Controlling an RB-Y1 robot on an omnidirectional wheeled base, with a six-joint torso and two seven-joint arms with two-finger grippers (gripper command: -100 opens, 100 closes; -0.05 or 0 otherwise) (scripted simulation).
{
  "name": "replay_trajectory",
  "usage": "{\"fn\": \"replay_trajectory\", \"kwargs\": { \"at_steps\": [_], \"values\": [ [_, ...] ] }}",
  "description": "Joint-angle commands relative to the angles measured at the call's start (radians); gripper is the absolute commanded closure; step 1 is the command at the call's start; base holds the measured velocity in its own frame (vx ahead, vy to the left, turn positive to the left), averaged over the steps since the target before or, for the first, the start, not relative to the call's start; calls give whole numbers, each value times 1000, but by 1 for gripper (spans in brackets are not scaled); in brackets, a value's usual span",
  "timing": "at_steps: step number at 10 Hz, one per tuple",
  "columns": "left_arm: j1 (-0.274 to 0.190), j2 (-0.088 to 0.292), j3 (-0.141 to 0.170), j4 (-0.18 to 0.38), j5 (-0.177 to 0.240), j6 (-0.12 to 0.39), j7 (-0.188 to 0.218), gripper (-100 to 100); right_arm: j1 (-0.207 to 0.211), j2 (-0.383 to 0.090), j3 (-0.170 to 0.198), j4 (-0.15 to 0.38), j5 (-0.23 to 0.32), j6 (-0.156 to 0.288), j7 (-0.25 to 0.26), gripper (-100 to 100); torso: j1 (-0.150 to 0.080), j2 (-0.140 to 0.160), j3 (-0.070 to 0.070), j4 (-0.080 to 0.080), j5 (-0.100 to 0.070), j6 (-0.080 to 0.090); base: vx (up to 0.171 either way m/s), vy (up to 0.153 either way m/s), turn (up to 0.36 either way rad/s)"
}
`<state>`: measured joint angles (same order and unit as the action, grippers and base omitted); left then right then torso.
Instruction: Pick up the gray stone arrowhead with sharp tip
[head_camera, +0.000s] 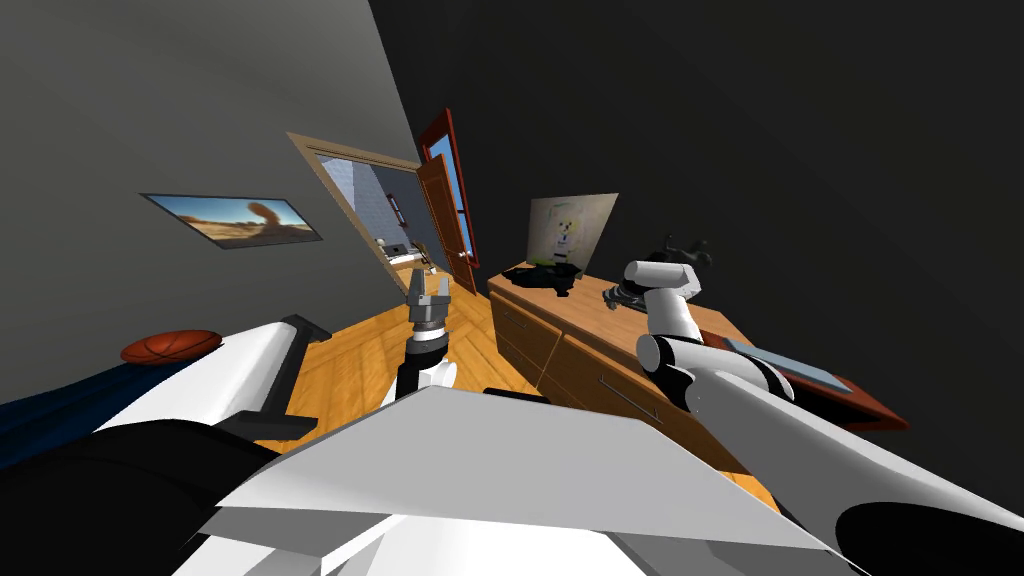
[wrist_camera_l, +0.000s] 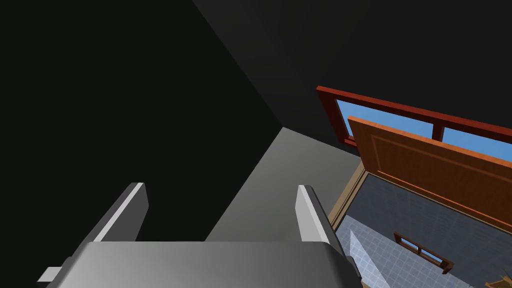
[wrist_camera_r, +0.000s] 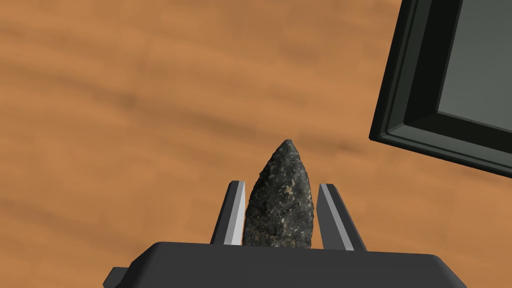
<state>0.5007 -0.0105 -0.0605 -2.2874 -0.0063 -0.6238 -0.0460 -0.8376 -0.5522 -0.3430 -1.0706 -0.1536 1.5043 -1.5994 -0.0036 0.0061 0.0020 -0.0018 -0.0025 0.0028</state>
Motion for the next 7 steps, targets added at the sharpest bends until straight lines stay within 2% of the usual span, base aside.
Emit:
{"fn": "replay_trajectory", "kwargs": {
  "at_steps": [1,2,3,4,5,6,7],
  "values": [
    [0,0,0,0,0,0,0,0,-19,14,-16,23,39,-3,7,100,0,0,0,0,0,0,-52,-36,50],
    [0,0,0,0,0,0,0,0,-49,42,-48,51,74,-2,17,100,0,-1,0,0,0,1,-60,-46,86],
    [0,0,0,0,0,0,0,0,-49,42,-48,51,92,-2,17,100,0,-1,-1,0,0,0,-54,-39,60],
    [0,0,0,0,0,0,0,0,-80,69,-81,79,127,-1,27,100,0,-1,-1,0,0,1,-72,-33,65],
    [0,0,0,0,0,0,0,0,-80,69,-81,79,146,-1,27,100,0,0,0,0,0,0,-70,-31,53],
    [0,0,0,0,0,0,0,0,-74,66,-77,75,131,-2,26,100,0,0,0,0,0,1,-26,-12,10],
    [0,0,0,0,0,0,0,0,-75,67,-77,76,133,-2,27,0,1,-2,-1,0,0,1,-5,-2,-3]
  ]
}}
